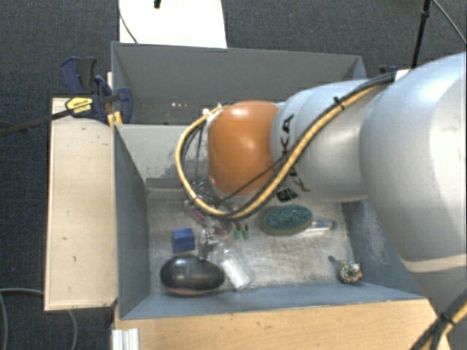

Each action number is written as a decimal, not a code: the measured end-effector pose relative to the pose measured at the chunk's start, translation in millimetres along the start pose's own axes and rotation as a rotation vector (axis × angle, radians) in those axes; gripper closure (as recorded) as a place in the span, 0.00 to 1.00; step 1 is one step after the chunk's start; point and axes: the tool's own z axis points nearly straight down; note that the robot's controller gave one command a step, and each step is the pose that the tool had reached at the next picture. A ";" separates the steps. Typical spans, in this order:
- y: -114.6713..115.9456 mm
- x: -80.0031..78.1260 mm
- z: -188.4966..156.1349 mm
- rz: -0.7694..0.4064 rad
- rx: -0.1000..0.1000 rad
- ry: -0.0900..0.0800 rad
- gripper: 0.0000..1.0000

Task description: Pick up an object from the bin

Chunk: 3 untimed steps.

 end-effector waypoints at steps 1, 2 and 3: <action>25.7 -3.9 37.3 -0.004 -0.001 -0.009 0.00; 26.2 -3.1 35.4 0.001 -0.003 -0.007 1.00; 8.7 -20.8 -199.1 -0.173 -0.002 -0.012 1.00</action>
Offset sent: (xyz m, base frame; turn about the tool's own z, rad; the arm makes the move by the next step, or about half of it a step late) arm -0.0024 0.0255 -0.0380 -0.0038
